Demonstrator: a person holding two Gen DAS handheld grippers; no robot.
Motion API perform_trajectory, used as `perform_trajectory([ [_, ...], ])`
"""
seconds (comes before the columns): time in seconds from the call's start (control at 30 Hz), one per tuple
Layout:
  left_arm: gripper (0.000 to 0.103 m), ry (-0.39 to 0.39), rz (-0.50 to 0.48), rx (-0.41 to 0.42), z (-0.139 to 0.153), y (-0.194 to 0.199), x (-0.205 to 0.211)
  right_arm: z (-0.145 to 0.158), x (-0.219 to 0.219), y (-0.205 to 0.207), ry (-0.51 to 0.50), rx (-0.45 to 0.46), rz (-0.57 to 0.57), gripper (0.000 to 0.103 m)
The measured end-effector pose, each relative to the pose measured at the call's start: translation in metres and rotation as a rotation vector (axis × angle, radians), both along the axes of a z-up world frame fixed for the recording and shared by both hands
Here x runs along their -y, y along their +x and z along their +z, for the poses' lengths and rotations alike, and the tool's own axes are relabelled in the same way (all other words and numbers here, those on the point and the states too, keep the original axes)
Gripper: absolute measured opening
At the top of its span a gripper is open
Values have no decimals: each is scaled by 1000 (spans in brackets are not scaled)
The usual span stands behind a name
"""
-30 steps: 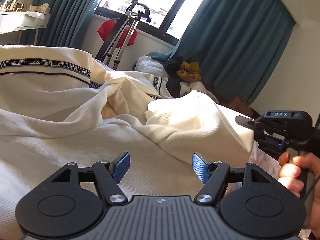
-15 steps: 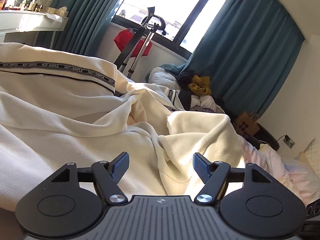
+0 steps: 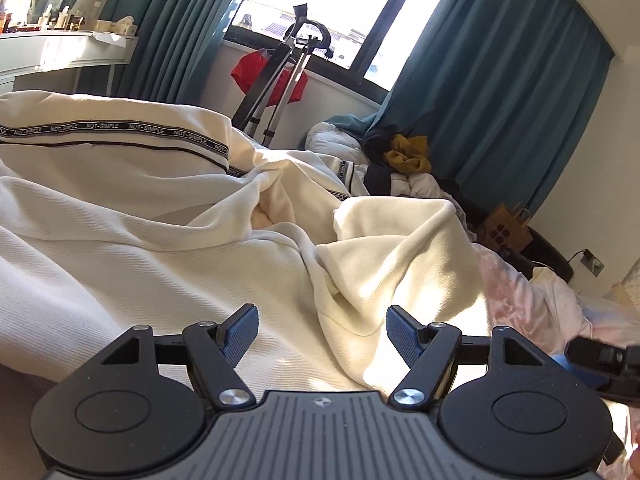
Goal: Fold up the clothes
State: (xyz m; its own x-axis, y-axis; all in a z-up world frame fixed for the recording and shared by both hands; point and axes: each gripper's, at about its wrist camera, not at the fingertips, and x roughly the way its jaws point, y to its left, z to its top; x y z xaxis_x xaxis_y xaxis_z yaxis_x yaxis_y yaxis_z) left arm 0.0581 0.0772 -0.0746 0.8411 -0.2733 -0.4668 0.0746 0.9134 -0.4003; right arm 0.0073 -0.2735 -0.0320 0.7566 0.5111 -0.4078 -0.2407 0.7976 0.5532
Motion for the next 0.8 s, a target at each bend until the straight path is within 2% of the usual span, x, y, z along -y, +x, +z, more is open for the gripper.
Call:
perform_trajectory([
  [0.1, 73, 6, -19, 9, 1, 1, 9, 8, 19, 29, -13, -6, -56, 50],
  [0.2, 73, 18, -36, 13, -1, 4, 15, -5, 44, 77, 86, -96, -136, 50],
  [0.27, 73, 9, -43, -2, -5, 9, 17, -23, 61, 110, 139, -162, -168, 50],
  [0.33, 73, -5, -43, -20, -8, 14, 18, -48, 76, 142, 144, -212, -202, 50],
  [0.47, 73, -49, -51, -24, -9, 17, 20, -101, 106, 186, 233, -291, -231, 50],
  [0.53, 73, -80, -57, -18, -8, 21, 21, -120, 112, 198, 228, -299, -243, 50],
  [0.63, 73, -110, -48, -28, -13, 30, 20, -140, 112, 213, 264, -285, -201, 50],
  [0.8, 73, -135, -31, -62, -24, 47, 17, -144, 99, 235, 284, -230, -113, 50],
])
